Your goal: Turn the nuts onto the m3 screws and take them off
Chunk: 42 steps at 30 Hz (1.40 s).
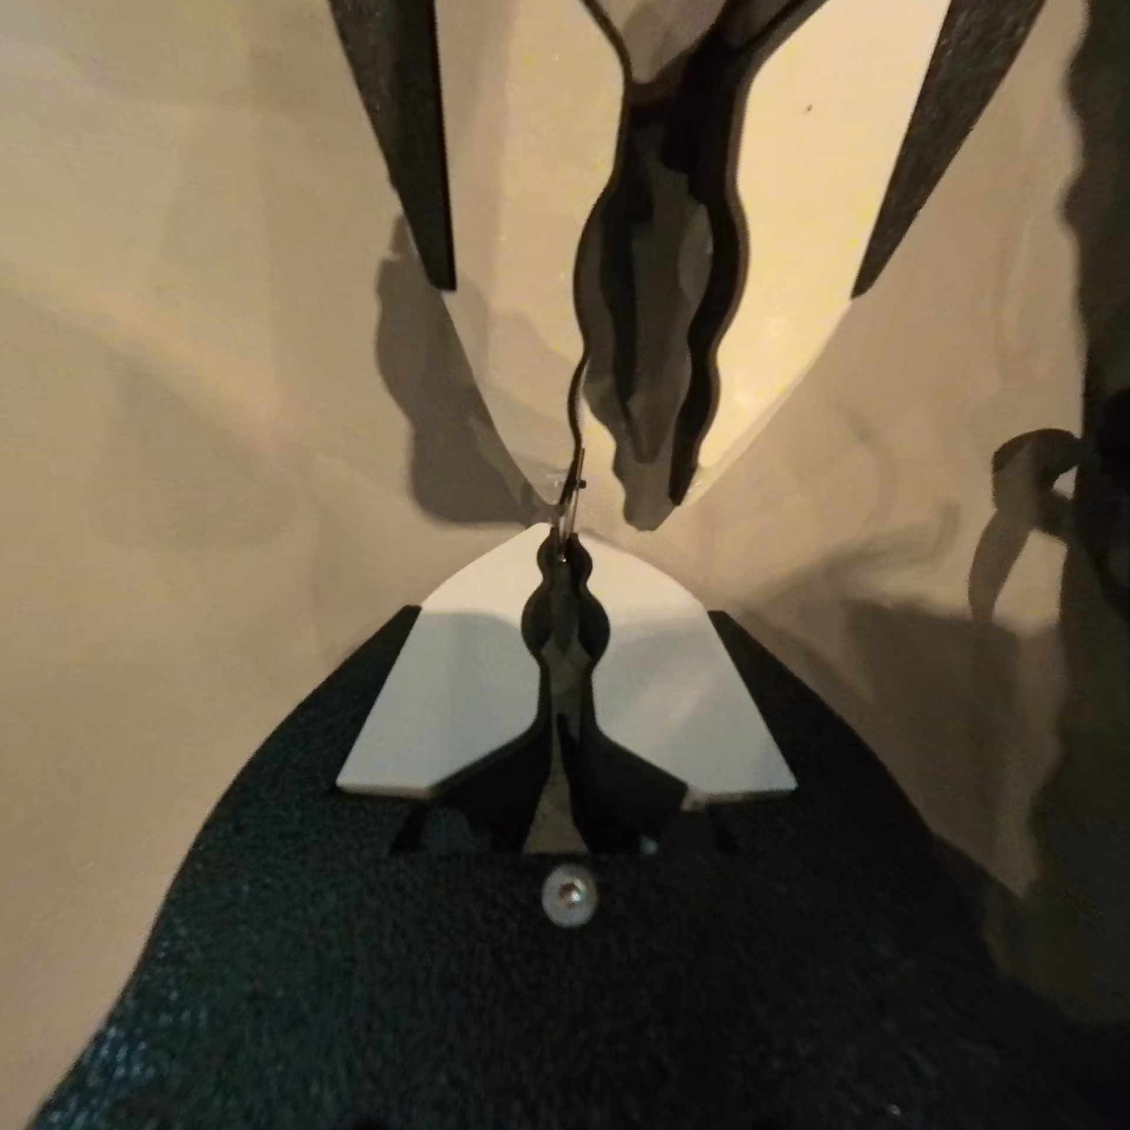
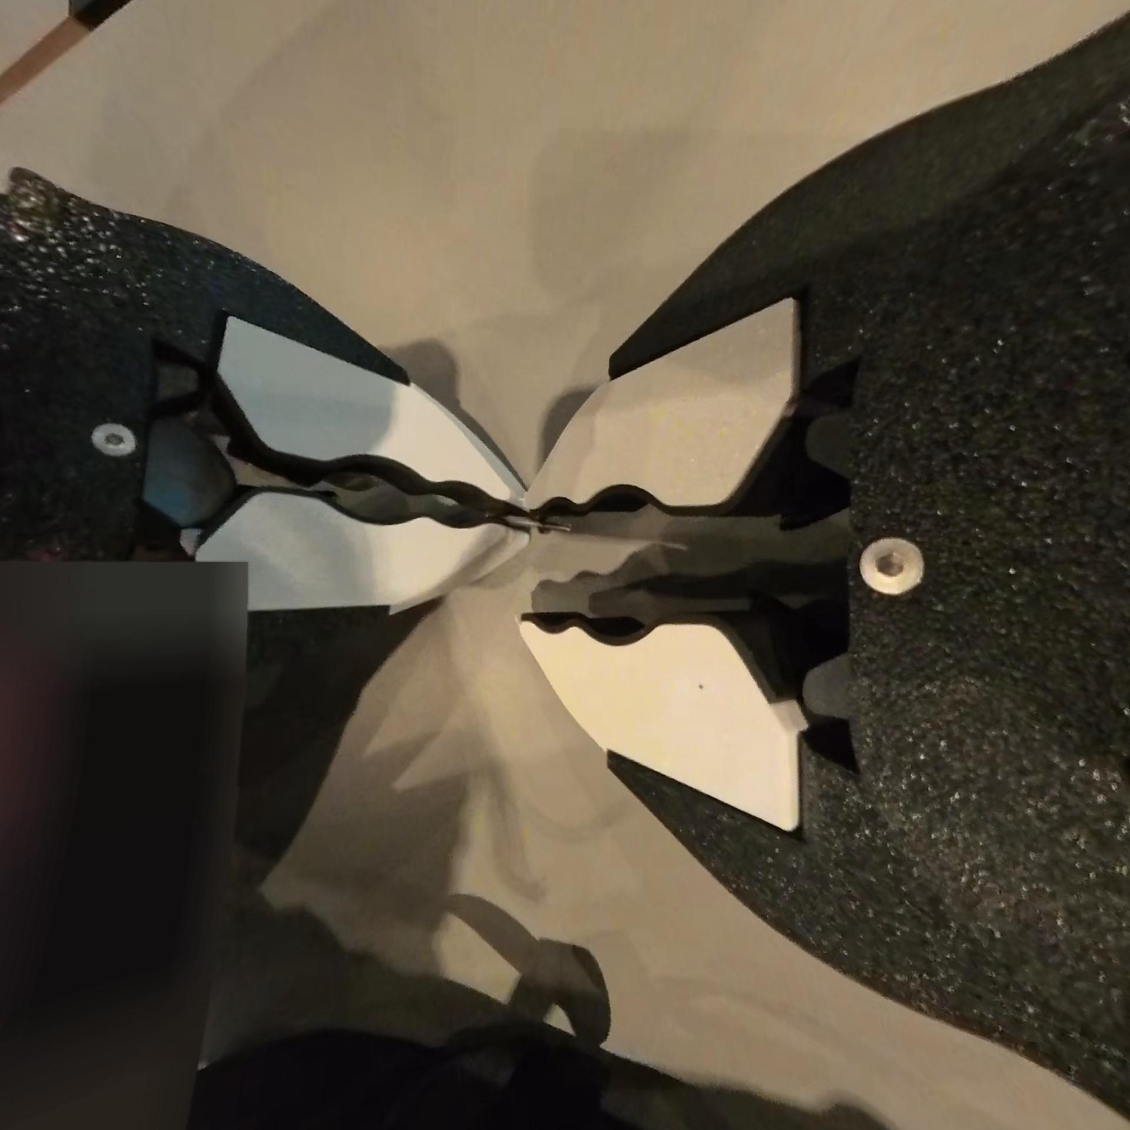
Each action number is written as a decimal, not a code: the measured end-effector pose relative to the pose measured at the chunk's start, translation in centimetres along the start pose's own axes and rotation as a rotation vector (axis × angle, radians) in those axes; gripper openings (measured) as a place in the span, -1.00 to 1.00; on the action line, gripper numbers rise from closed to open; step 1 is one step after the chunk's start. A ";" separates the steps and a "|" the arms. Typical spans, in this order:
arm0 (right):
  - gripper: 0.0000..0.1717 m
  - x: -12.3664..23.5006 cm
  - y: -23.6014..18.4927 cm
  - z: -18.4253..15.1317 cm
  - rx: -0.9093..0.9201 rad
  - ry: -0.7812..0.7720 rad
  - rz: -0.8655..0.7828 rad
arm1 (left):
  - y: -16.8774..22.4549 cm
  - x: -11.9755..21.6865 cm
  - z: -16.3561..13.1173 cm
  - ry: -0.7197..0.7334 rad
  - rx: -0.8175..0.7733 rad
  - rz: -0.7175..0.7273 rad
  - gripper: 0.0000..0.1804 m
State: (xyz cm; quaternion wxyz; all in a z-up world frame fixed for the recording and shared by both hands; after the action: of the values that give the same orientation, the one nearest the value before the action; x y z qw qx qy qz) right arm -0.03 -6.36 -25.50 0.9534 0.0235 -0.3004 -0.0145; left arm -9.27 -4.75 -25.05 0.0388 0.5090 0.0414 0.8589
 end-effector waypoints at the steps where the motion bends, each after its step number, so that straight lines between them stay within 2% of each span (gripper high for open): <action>1: -0.64 0.0 -0.1 0.0 0.007 0.002 0.001 | 0.0 0.0 0.0 0.003 0.004 -0.002 -0.98; 3: -0.61 0.1 -0.3 0.0 0.026 0.012 0.002 | 0.0 0.0 0.0 0.006 0.007 -0.005 -0.97; 4: -0.67 0.3 -0.4 0.1 0.040 0.030 0.017 | 0.0 0.0 0.0 0.006 0.007 -0.004 -0.97; 5: -0.89 0.5 -0.9 0.2 0.068 0.054 0.061 | 0.0 0.0 0.0 0.006 0.009 -0.003 -0.97; 6: -0.90 0.7 -1.0 0.2 0.081 0.071 0.051 | 0.0 0.0 0.0 0.007 0.012 -0.004 -0.97; 12: -0.71 0.7 0.0 0.2 0.021 0.058 -0.068 | 0.0 0.0 -0.1 0.014 0.015 -0.007 -0.97; 16: -0.70 0.1 0.0 -0.1 0.023 -0.006 -0.065 | 0.0 0.0 -0.1 0.016 0.018 -0.007 -0.97; 26: -0.63 0.2 -0.6 -0.1 0.073 -0.006 -0.040 | 0.0 0.0 -0.1 0.019 0.024 -0.011 -0.97; 32: -0.64 0.5 -0.8 -0.1 0.085 0.011 -0.024 | 0.2 -0.1 0.0 0.017 0.019 -0.019 -0.97; 34: -0.87 1.0 -1.0 0.1 0.094 0.067 0.011 | 0.2 -0.1 0.0 0.018 0.022 -0.020 -0.97; 37: -0.78 1.3 -0.4 0.2 0.055 0.088 -0.061 | 0.1 -0.1 0.0 0.025 0.029 -0.027 -0.97; 42: -0.71 0.5 -0.6 -0.2 0.090 0.003 -0.076 | 0.1 -0.1 0.0 0.022 0.028 -0.023 -0.97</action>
State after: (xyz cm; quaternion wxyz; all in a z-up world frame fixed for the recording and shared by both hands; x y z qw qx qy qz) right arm 0.49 -6.94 -25.40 0.9506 0.0776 -0.2984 -0.0370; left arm -9.25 -4.91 -25.13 0.0412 0.4993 0.0597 0.8634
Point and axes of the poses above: each gripper's, where its closed fingertips meet, x back along the fingers, z out of its top, y = z × x across the jaws, the point moved 7 cm from there along x, back along the fingers, and after that the axes turned 3 degrees about -z, right-handed, at the moved point
